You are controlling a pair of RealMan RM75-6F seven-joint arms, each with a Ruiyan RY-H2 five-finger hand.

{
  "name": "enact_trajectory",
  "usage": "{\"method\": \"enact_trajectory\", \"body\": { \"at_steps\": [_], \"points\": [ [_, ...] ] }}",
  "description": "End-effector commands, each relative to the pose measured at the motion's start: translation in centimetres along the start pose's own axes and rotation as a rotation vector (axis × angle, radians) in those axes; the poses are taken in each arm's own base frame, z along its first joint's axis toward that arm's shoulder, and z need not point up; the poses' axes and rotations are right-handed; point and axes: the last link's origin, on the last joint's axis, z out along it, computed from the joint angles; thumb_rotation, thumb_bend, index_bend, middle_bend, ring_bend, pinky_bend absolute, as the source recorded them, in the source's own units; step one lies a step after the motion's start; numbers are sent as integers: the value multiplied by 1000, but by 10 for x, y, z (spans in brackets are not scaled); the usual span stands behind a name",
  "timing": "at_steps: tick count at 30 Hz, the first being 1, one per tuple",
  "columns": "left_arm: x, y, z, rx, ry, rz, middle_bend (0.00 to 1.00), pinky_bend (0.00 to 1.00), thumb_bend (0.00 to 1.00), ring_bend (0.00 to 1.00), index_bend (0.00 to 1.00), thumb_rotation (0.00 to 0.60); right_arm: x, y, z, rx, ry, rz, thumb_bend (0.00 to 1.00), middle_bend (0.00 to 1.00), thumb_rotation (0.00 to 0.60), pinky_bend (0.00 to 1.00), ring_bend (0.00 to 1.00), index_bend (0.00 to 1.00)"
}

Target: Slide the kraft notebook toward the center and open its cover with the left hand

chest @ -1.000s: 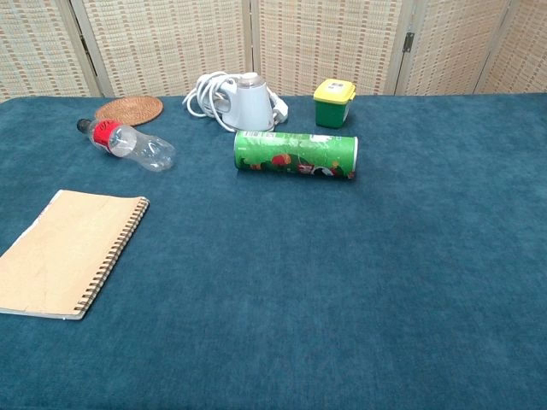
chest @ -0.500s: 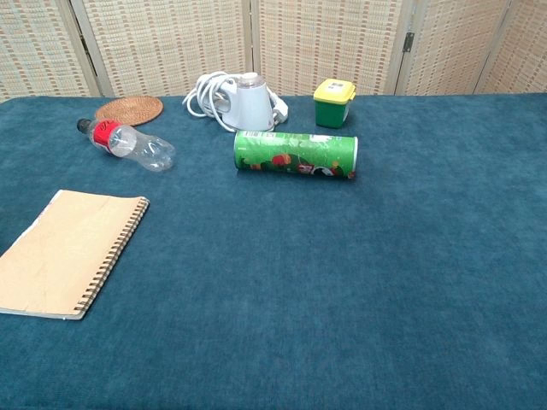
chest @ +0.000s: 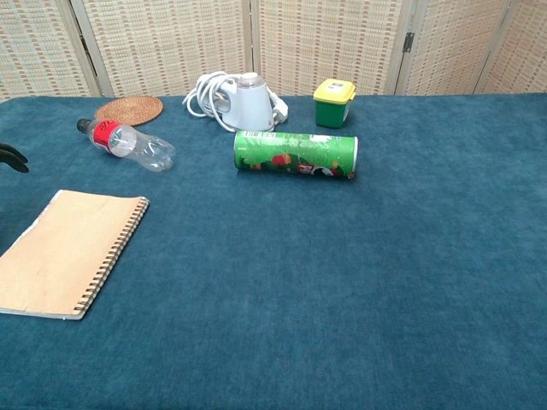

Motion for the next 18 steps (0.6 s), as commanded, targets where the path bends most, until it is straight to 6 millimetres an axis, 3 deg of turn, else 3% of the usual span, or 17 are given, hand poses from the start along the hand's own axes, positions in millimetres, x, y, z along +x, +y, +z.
{"method": "enact_trajectory", "body": {
  "at_steps": [1,18],
  "points": [
    [-4,1,1,-22,4,23,206,221,108,155,245,600,0,-1,1,1,-1,-3,205,105,600,114,75,0],
    [-19,2,2,-40,-69,92,206,221,106,156,239,600,1,-8,-1,0,-3,-13,205,105,600,114,75,0]
  ]
}}
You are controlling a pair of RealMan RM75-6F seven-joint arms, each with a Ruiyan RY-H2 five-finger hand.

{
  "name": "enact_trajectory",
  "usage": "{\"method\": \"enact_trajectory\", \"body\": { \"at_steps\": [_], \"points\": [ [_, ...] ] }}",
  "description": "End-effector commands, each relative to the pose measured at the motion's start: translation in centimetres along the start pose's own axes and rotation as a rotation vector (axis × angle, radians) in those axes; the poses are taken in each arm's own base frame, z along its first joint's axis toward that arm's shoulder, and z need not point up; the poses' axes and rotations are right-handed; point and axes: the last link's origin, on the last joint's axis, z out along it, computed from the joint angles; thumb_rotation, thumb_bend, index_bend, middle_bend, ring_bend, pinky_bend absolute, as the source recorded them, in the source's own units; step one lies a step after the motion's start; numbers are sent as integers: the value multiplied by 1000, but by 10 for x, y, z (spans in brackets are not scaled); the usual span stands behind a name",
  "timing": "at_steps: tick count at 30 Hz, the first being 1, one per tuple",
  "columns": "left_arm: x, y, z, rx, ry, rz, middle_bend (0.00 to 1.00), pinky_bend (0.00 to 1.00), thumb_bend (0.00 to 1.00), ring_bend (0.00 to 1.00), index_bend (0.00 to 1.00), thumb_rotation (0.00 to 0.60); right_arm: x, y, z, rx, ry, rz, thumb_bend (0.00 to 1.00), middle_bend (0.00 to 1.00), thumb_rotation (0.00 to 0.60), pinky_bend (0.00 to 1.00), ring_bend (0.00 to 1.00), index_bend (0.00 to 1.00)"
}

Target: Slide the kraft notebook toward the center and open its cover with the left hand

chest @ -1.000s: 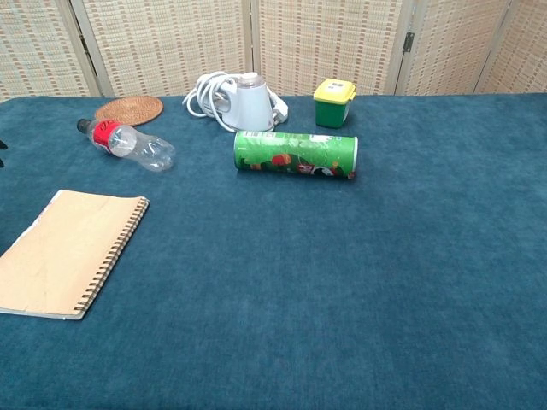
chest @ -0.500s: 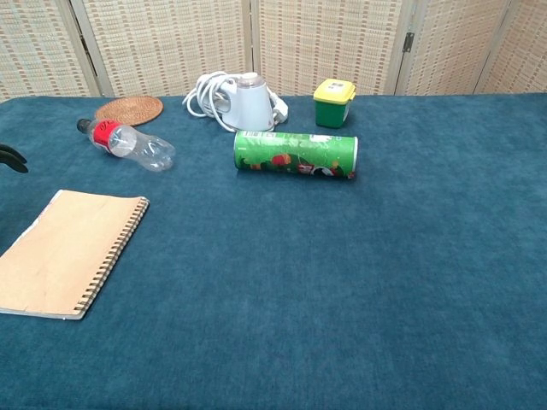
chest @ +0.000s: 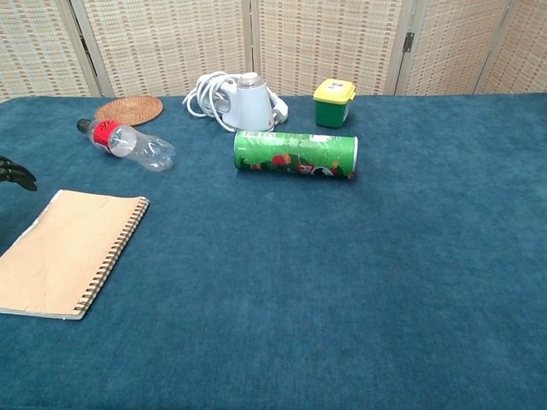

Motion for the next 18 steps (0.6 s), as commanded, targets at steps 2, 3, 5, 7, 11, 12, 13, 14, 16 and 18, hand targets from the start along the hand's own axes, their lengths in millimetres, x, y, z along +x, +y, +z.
{"method": "enact_trajectory", "body": {
  "at_steps": [2,3,5,7,11,12,13,14,16,18],
  "points": [
    [-3,2,3,-4,-15,15,207,221,106,156,239,600,0,-1,0,2,-1,-1,205,105,600,114,75,0],
    [-3,2,4,-5,-17,19,206,221,106,156,239,600,0,-2,-1,2,-1,-2,204,105,600,114,75,0],
    [-3,3,6,-9,-21,19,206,221,106,156,239,600,0,-2,-1,0,0,-3,204,105,600,114,75,0],
    [-4,5,8,-17,-26,25,206,221,105,156,239,600,0,-2,-2,-2,2,-4,204,105,600,114,75,0],
    [-8,11,13,-39,-39,26,206,221,103,156,240,600,0,-3,-2,-3,0,-5,205,105,600,114,75,0],
    [-8,14,14,-47,-34,19,206,221,103,156,241,600,-1,-3,-2,-2,0,-5,205,105,600,114,75,0],
    [-7,17,15,-56,-27,12,207,221,103,156,242,600,-1,-3,-2,-3,0,-5,205,105,600,114,75,0],
    [-7,19,16,-68,-18,5,207,221,102,156,244,600,-1,-3,-2,-4,1,-4,205,105,600,114,75,0],
    [-6,23,17,-80,-7,-2,206,221,101,155,247,600,-1,-3,-2,-6,1,-4,205,105,600,114,74,0],
    [-5,30,20,-107,12,-22,206,221,97,156,250,600,-1,-2,-2,-9,0,-5,205,105,600,114,75,0]
  ]
}}
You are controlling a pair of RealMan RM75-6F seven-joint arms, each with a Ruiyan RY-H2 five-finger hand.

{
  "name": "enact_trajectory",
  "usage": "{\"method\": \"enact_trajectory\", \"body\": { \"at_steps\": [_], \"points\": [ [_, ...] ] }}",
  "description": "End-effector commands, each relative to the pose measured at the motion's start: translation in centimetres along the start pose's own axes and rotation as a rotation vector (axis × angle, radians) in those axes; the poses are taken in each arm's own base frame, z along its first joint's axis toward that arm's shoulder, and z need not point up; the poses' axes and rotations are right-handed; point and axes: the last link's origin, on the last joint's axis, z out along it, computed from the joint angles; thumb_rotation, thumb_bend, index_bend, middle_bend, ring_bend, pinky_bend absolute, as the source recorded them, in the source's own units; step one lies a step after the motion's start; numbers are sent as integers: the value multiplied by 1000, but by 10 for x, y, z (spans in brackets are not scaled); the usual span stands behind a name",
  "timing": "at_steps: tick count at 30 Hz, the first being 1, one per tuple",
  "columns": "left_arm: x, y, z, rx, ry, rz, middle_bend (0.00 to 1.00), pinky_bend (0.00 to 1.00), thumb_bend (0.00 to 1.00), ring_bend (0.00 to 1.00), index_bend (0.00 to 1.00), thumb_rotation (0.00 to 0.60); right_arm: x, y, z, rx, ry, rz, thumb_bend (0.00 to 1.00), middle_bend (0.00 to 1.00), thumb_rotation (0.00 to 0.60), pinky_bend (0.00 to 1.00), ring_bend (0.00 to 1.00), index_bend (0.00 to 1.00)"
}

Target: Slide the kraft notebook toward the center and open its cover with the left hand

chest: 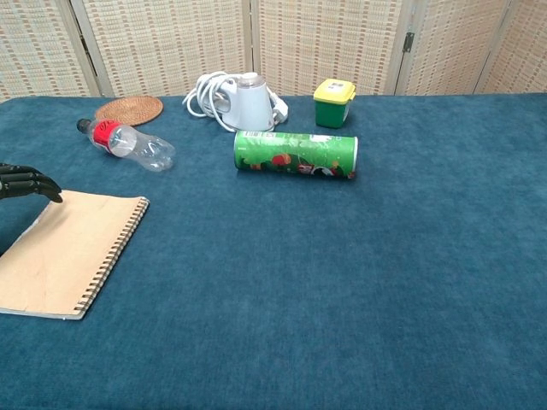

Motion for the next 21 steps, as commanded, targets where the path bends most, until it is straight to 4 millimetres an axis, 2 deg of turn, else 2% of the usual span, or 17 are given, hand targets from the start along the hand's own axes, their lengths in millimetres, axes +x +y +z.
{"method": "enact_trajectory", "body": {
  "at_steps": [1,8,18,21],
  "points": [
    [1,12,7,-42,29,-35,206,221,96,155,252,600,0,0,0,-3,-2,-1,205,105,600,114,74,0],
    [1,25,16,-81,54,-82,206,221,95,156,272,600,0,0,0,-6,-1,-3,205,105,600,114,75,0],
    [2,33,26,-88,80,-136,207,221,95,155,298,600,-1,-1,1,-10,-3,-3,205,105,600,114,75,0],
    [2,36,28,-88,85,-152,206,221,130,155,303,600,-1,-1,1,-12,-4,-3,205,105,600,114,75,0]
  ]
}}
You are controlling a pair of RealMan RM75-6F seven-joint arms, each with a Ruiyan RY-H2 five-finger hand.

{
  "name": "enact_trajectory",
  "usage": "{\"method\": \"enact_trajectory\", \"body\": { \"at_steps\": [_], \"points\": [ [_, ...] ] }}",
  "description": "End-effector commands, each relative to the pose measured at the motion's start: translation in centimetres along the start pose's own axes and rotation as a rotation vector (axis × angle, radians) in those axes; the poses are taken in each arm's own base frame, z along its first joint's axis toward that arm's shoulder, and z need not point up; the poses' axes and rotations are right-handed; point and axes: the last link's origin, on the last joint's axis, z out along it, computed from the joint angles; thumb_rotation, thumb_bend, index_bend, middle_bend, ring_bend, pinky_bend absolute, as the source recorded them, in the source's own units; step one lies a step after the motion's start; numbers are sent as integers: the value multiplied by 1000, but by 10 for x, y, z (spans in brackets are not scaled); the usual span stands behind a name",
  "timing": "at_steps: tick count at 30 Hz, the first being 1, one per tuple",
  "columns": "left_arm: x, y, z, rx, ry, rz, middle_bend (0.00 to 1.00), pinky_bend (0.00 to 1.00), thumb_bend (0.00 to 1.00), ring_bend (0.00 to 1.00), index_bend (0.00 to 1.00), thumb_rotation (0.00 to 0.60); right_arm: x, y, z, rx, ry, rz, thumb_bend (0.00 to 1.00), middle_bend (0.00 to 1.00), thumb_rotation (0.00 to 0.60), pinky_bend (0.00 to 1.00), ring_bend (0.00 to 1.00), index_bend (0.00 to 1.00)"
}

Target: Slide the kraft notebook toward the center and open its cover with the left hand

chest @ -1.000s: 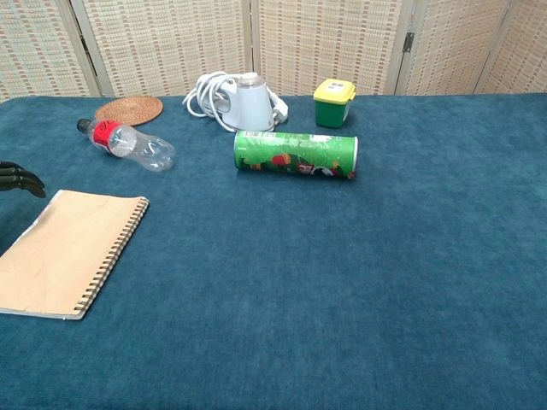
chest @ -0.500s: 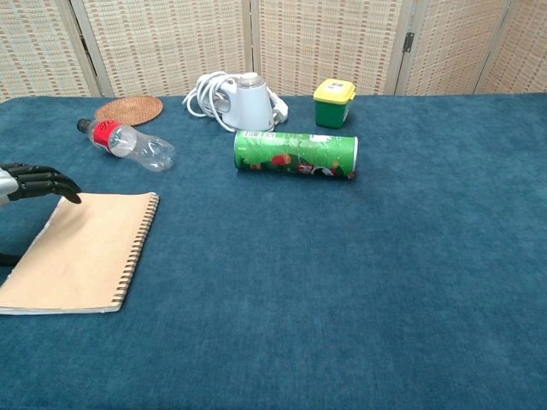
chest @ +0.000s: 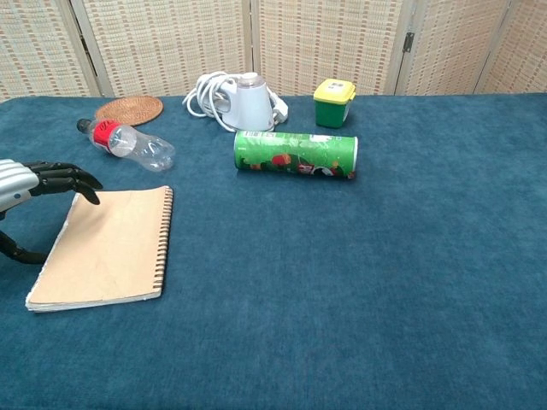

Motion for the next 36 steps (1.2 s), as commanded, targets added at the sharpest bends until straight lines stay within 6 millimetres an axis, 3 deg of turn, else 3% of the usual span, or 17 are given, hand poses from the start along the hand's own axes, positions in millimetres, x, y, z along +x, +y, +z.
{"method": "enact_trajectory", "body": {
  "at_steps": [1,10,25,30,36],
  "points": [
    [-1,2,2,-1,3,-9,206,221,151,156,304,600,0,0,0,-1,1,0,204,105,600,114,75,0],
    [-6,10,11,1,16,-48,207,221,332,155,320,600,1,0,-1,-2,5,1,204,105,600,114,75,0],
    [-2,30,33,-56,78,-131,207,221,474,156,367,600,1,3,-3,-12,13,9,204,105,600,114,75,0],
    [-2,42,43,-96,94,-162,206,221,560,156,430,600,0,5,-3,-12,13,15,205,105,600,114,75,0],
    [-1,53,51,-110,133,-246,208,221,671,156,600,600,0,7,-4,-10,16,18,205,105,600,114,75,0]
  ]
}}
